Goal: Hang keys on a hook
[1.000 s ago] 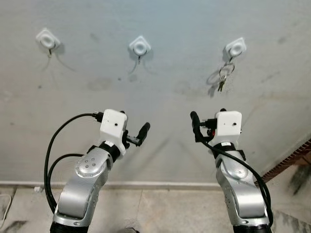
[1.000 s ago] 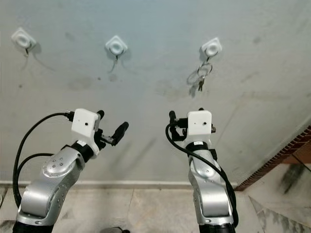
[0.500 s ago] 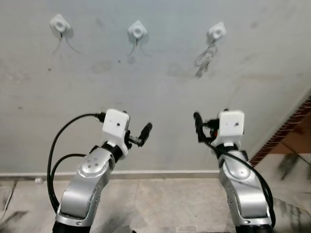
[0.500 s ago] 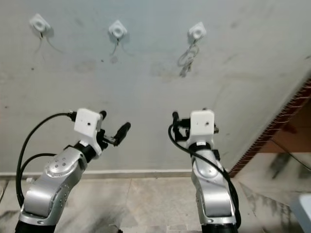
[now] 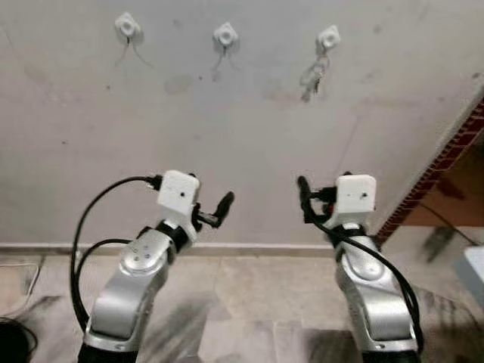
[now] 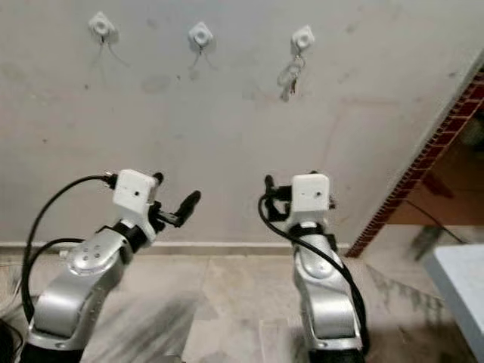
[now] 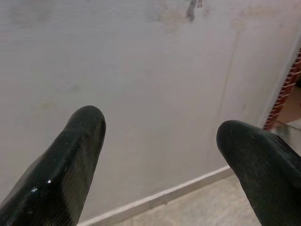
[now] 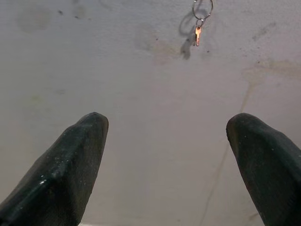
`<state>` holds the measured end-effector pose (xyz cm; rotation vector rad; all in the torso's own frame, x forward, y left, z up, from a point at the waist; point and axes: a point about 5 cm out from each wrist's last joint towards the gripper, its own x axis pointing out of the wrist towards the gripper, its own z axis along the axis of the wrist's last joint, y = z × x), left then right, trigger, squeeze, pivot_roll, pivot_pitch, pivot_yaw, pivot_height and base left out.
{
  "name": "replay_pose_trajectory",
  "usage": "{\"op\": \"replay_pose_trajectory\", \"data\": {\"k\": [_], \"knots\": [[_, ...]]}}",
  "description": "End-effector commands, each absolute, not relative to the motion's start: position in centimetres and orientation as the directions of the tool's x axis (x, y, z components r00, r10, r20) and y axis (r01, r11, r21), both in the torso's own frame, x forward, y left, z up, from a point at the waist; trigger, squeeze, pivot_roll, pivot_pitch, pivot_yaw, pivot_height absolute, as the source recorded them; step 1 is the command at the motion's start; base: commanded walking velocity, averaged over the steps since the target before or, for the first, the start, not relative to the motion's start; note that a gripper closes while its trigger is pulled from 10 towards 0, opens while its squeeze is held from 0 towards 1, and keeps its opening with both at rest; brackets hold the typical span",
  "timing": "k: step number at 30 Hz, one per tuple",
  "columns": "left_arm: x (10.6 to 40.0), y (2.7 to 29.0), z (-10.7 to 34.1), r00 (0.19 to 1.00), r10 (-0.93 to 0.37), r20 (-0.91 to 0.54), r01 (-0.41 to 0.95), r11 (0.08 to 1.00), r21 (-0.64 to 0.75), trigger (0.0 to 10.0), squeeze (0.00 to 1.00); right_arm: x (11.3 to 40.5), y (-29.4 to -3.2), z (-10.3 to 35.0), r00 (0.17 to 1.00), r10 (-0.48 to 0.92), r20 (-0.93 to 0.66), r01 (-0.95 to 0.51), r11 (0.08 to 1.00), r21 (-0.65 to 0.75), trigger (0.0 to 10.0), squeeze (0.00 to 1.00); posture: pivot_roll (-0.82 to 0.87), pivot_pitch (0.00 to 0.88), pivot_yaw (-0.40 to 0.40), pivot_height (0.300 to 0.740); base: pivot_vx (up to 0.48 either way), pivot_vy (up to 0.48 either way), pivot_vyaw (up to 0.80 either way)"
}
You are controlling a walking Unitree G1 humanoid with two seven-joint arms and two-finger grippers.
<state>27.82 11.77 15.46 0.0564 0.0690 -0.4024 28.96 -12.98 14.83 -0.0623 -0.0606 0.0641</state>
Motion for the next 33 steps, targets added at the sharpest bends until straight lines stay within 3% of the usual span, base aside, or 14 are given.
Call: {"op": "replay_pose_trajectory", "data": {"k": [1, 28, 33], "knots": [[27.77, 11.29, 15.57, 0.913, -0.401, -0.075, 0.405, 0.914, 0.04, 10.0, 0.0, 28.91, -13.55, 14.82, 0.997, 0.046, 0.056, -0.042, 0.997, -0.069, 10.0, 0.0, 0.2, 0.024, -0.035, 0.74, -0.307, 0.0, 0.0], [27.48, 10.85, 15.3, 0.912, -0.404, -0.068, 0.407, 0.913, 0.028, 10.0, 0.0, 29.01, -13.74, 15.02, 0.996, 0.066, 0.057, -0.06, 0.994, -0.091, 10.0, 0.0, 0.19, 0.014, -0.06, 0.74, -0.306, 0.0, 0.0], [27.45, 10.83, 15.34, 0.912, -0.405, -0.063, 0.407, 0.913, 0.031, 10.0, 0.0, 28.97, -13.69, 15.02, 0.996, 0.065, 0.057, -0.06, 0.994, -0.089, 10.0, 0.0, 0.19, 0.013, -0.06, 0.74, 0.0, 0.0, 0.0]]}}
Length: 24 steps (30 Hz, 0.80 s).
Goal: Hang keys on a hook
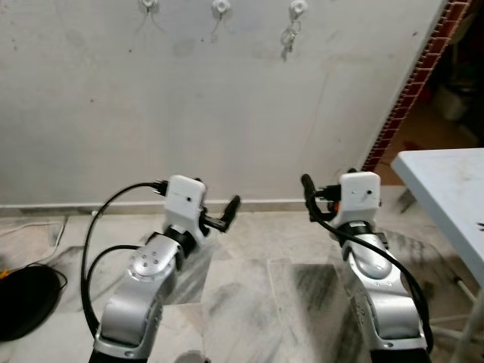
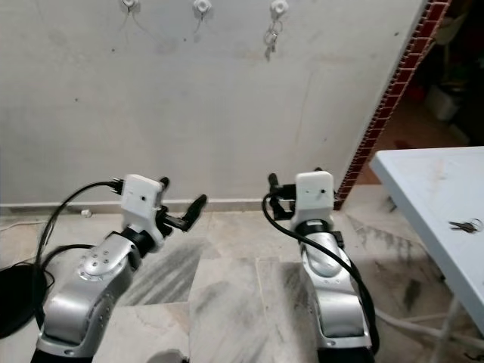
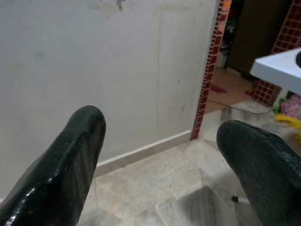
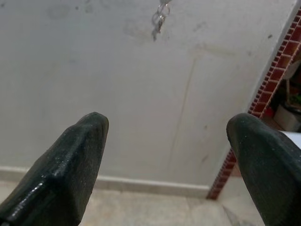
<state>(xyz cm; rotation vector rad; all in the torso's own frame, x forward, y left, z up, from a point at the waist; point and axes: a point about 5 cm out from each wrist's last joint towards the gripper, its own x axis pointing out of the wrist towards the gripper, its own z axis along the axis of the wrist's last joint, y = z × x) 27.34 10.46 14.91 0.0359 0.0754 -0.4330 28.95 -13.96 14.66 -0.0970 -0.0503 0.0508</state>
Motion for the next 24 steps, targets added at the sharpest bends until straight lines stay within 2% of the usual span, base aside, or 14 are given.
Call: {"op": "replay_pose_trajectory", "data": {"k": [1, 7, 24], "knots": [[27.46, 10.82, 15.34, 0.913, -0.404, -0.063, 0.406, 0.913, 0.03, 10.0, 0.0, 28.96, -13.69, 15.02, 0.996, 0.064, 0.057, -0.059, 0.994, -0.089, 10.0, 0.0, 0.19, 0.013, -0.06, 0.74, 0.0, 0.0, 0.0], [27.68, 10.99, 15.46, 0.92, -0.388, -0.051, 0.39, 0.921, 0.024, 10.0, 0.0, 29.04, -13.72, 14.8, 0.997, 0.063, 0.037, -0.059, 0.993, -0.099, 10.0, 0.0, 0.19, 0.013, -0.061, 0.74, 0.0, 0.0, 0.0], [27.82, 11.55, 15.48, 0.915, -0.399, -0.056, 0.399, 0.917, -0.003, 10.0, 0.0, 28.97, -13.71, 14.62, 0.998, 0.052, 0.025, -0.05, 0.994, -0.095, 10.0, 0.0, 0.18, 0.024, -0.056, 0.74, 0.0, 0.0, -0.8]]}}
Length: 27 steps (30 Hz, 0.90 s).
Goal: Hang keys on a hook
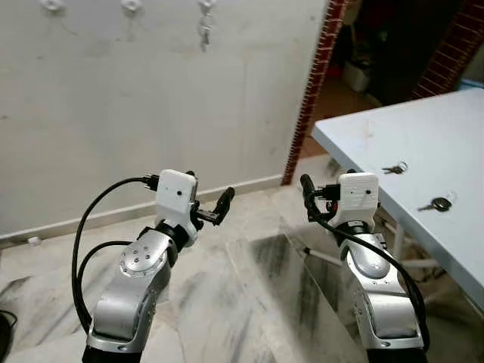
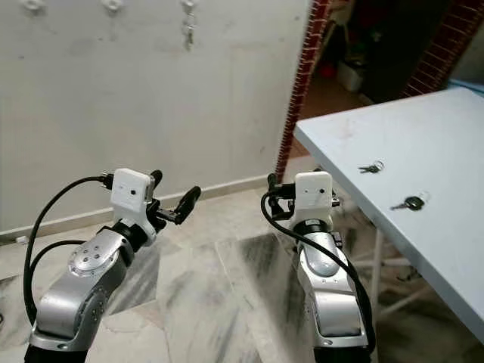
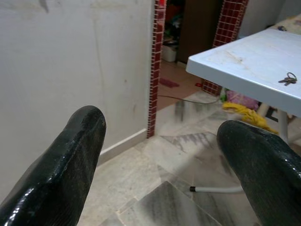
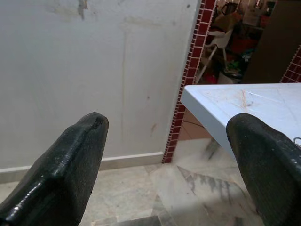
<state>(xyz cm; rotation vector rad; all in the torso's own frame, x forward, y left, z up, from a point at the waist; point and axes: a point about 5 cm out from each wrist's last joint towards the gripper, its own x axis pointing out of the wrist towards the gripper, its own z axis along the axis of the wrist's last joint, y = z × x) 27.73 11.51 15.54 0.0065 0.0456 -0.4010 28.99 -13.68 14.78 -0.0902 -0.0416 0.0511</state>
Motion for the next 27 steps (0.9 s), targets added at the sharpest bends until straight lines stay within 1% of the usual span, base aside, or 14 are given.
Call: {"op": "replay_pose_trajectory", "data": {"k": [1, 12, 16, 27], "knots": [[27.8, 11.6, 15.5, 0.916, -0.397, -0.058, 0.398, 0.918, -0.003, 10.0, 0.0, 29.0, -13.7, 14.6, 0.998, 0.052, 0.025, -0.05, 0.994, -0.095, 10.0, 0.0, 0.18, 0.024, -0.056, 0.74, 0.0, 0.0, -0.8], [28.2, 12.0, 15.2, 0.934, -0.351, -0.067, 0.352, 0.936, 0.004, 10.0, 0.0, 29.1, -13.7, 14.8, 0.998, 0.058, 0.034, -0.055, 0.994, -0.092, 10.0, 0.0, 0.18, 0.021, -0.061, 0.74, 0.0, 0.0, -0.78], [28.7, 12.5, 15.3, 0.955, -0.291, -0.051, 0.292, 0.956, 0.016, 10.0, 0.0, 29.0, -13.6, 14.9, 0.997, 0.068, 0.043, -0.063, 0.993, -0.103, 10.0, 0.0, 0.18, 0.019, -0.061, 0.74, 0.0, 0.0, 0.0], [29.0, 12.9, 15.5, 0.97, -0.24, -0.032, 0.241, 0.97, 0.038, 10.0, 0.0, 29.0, -13.6, 15.0, 0.996, 0.073, 0.05, -0.067, 0.992, -0.111, 10.0, 0.0, 0.17, 0.018, -0.063, 0.74, 0.0, 0.0, 0.0]]}}
